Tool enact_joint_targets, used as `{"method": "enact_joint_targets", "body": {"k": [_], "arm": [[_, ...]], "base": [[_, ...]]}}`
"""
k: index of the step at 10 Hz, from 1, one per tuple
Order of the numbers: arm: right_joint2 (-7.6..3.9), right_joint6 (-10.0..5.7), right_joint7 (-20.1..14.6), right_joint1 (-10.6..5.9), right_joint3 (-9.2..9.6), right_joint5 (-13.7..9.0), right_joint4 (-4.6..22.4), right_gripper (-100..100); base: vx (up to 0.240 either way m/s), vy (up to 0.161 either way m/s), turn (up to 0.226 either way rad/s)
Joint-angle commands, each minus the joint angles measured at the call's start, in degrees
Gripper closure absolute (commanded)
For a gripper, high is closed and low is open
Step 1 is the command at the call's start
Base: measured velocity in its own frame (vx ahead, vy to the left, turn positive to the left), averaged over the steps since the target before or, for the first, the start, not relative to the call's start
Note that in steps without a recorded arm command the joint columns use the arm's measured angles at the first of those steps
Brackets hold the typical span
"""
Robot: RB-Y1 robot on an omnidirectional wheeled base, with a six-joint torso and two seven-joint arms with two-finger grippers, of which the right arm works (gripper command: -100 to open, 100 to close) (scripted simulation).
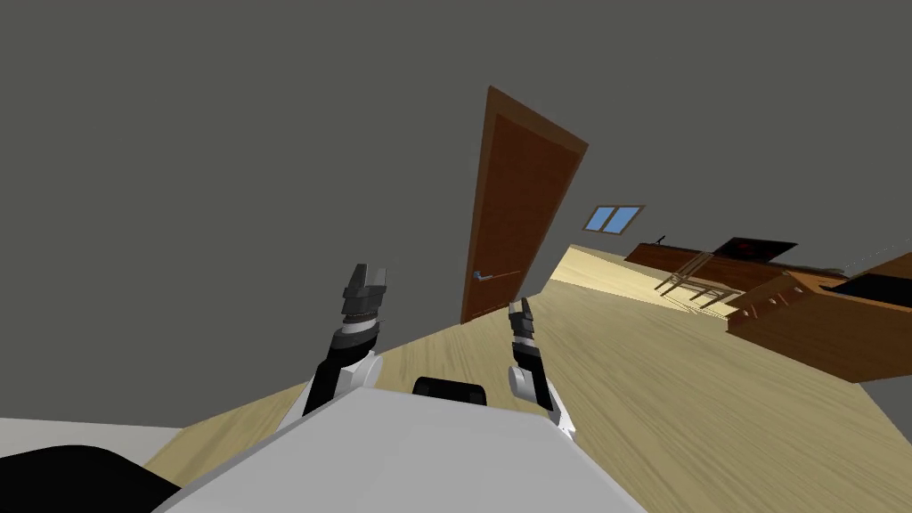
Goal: Pull the door open
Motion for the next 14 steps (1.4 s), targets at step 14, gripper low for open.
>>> {"method": "enact_joint_targets", "body": {"k": [14], "arm": [[-2.97,-3.90,-0.02,-9.56,-0.32,0.00,23.43,-100]], "base": [[0.034,-0.076,0.135]]}}
